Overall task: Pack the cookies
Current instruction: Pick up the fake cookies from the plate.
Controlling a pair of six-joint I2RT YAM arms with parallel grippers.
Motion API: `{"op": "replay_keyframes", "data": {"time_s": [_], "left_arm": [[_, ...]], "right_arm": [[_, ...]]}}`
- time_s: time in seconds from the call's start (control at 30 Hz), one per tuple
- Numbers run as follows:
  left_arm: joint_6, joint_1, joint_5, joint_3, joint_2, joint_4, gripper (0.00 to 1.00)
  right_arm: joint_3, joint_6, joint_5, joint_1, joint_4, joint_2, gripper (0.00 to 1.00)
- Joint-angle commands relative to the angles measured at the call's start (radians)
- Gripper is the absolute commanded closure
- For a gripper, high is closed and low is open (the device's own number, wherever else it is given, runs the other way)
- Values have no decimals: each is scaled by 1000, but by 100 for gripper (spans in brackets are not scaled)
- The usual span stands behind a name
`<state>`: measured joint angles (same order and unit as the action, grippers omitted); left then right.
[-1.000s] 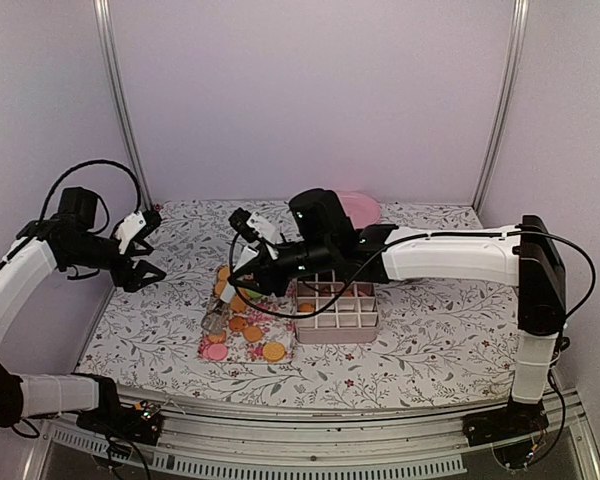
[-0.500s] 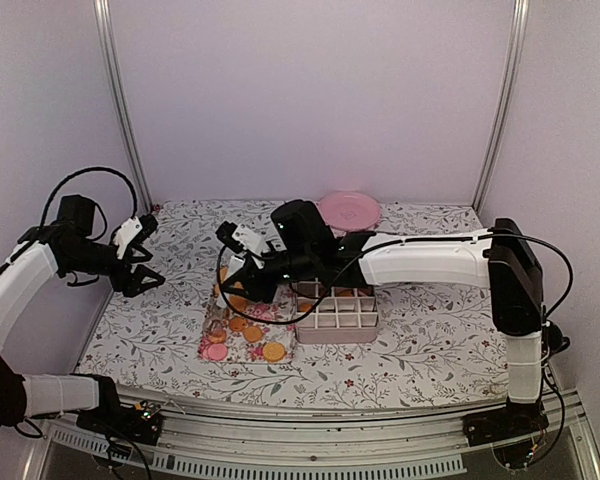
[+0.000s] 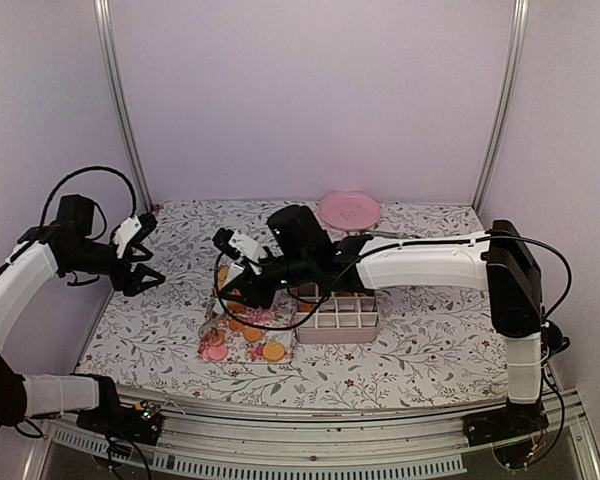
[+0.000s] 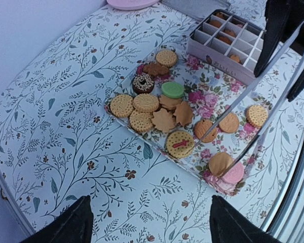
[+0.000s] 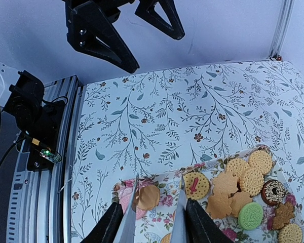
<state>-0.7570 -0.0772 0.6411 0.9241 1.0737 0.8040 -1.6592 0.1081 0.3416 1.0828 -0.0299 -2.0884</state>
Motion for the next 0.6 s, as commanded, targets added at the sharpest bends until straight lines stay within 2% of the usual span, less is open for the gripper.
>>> {"op": "replay_keyframes", "data": {"time_s": [0.0,0.33,0.47,0.57], "left_arm": [[6,-11,22,-8,-8,-18,20],[12,-12,26,-9,-10,-25,20],[12,-12,26,-10,-10,-29,20],[14,-13,26,-11,-12,-33,20]], "right_arm": [[27,-9,-7,12,0,13,58],[49,-7,-61,14,-16,46,57],[49,-14,-70,14,-19,56,68],[43,-27,-77,14,-20,61,80]]}}
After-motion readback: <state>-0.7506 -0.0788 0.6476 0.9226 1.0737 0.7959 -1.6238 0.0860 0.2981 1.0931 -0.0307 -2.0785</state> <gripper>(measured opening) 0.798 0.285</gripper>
